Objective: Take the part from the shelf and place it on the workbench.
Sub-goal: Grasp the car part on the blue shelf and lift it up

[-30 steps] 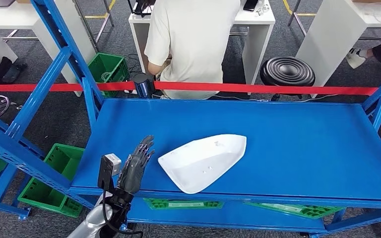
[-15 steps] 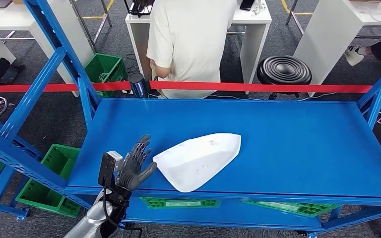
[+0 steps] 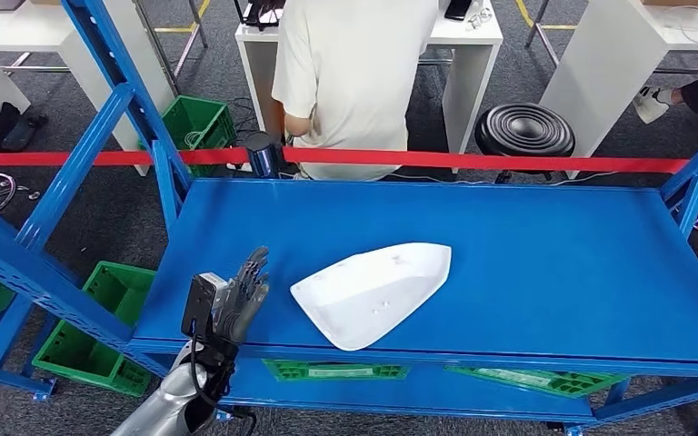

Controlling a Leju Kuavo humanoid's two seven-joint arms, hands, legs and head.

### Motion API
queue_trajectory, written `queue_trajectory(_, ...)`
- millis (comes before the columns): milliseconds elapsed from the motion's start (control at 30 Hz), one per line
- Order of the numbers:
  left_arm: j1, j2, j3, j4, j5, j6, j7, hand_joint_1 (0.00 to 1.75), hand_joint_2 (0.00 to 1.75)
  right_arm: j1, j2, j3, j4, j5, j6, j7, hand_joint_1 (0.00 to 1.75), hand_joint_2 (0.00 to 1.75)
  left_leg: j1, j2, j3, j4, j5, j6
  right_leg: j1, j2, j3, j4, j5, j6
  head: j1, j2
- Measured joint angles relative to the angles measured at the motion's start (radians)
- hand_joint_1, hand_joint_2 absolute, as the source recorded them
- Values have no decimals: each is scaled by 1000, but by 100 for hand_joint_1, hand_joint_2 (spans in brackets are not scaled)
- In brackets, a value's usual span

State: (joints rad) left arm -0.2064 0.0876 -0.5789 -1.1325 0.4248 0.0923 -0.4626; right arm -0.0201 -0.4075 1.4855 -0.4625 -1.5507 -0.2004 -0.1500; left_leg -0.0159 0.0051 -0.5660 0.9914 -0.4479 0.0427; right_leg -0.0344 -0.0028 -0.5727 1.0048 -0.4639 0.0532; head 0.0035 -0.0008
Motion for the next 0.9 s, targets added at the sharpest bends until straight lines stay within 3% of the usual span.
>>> queue_trajectory(133, -3, 0, 0, 5, -8, 5, -6, 0, 0, 0, 0, 1, 3, -1, 1, 1, 0, 0, 6, -1, -16, 27, -19, -20, -1, 5, 3, -2, -7, -34, -4, 0)
queue_trajectory(200, -4, 0, 0, 5, -14, 8, -11, 0, 0, 0, 1, 1, 4, -1, 2, 1, 0, 0, 13, -2, -68, 128, -66, -34, -4, 6, 10, -3, -9, -45, -7, 0)
queue_trajectory(267, 0, 1, -1, 5, -18, 13, -14, 0, 0, 0, 1, 2, 4, -2, 3, 1, 0, 0, 19, -2, -142, 264, -118, -42, -3, 6, 14, -2, -7, -47, -8, 0)
queue_trajectory(300, 3, 1, -2, 5, -19, 14, -14, 0, 0, 1, 1, 2, 4, -2, 3, 1, 0, 0, 20, -2, -165, 299, -122, -43, -2, 7, 15, -2, -7, -47, -8, 0)
queue_trajectory(333, 4, 1, -2, 5, -19, 15, -14, 0, 0, 1, 1, 2, 5, -2, 3, 1, 0, 0, 20, -2, -168, 294, -104, -40, -1, 9, 17, -1, -8, -47, -8, 0)
queue_trajectory(367, 4, 1, -3, 5, -19, 15, -14, 0, 0, 1, 1, 2, 5, -3, 3, 1, 0, 0, 19, -3, -152, 248, -69, -34, 1, 11, 19, -2, -9, -46, -8, 0)
queue_trajectory(433, 2, 3, -2, 5, -19, 15, -14, 0, 0, 0, 3, 2, 5, -3, 3, 1, 0, 0, 14, -6, -90, 107, 3, -12, 5, 16, 23, -3, -13, -43, -8, 0)
queue_trajectory(467, 1, 4, -1, 5, -19, 15, -14, 0, 0, 0, 4, 2, 5, -3, 3, 1, 0, 0, 10, -7, -67, 54, 22, -2, 6, 17, 23, -3, -15, -40, -8, 0)
queue_trajectory(567, 0, 6, 0, 3, -21, 15, -15, 0, 0, 0, 7, 3, 5, -3, 4, 1, 0, 0, 0, -6, -48, 11, 23, 13, 6, 17, 23, -11, -16, -27, -7, 0)
queue_trajectory(633, 0, 6, 0, 0, -21, 15, -16, 0, 0, 0, 7, 4, 6, -3, 5, -1, 0, 0, 4, -4, -28, -16, 33, 19, 9, 14, 19, 2, -26, -21, -6, 0)
queue_trajectory(667, 0, 6, 0, -2, -21, 15, -16, 0, 0, 0, 7, 4, 6, -3, 4, -2, 0, 0, 6, -3, -17, -30, 38, 22, 10, 13, 4, 34, -42, -24, -5, 0)
queue_trajectory(733, 1, 6, 0, -2, -21, 15, -16, 0, 0, 0, 6, 4, 6, -3, 4, -4, 0, 0, 6, -2, -9, -42, 42, 27, 11, 12, -60, 157, -94, -35, -2, 0)
queue_trajectory(800, 5, 6, -1, -2, -21, 15, -14, 0, 0, 1, 6, 5, 6, -3, 3, -4, 0, 0, 5, -3, -9, -41, 41, 26, 10, 11, -119, 262, -124, -33, -1, 0)
queue_trajectory(833, 7, 6, -2, -2, -21, 15, -13, 0, 0, 1, 6, 5, 6, -3, 3, -4, 0, 0, 4, -4, -10, -39, 40, 25, 9, 11, -125, 265, -117, -25, -1, 0)
queue_trajectory(900, 9, 6, -3, -2, -21, 15, -11, 0, 0, 0, 6, 6, 6, -3, 3, -5, 0, 0, 5, -7, -10, -31, 34, 17, 5, 8, -76, 153, -63, -3, -1, 0)
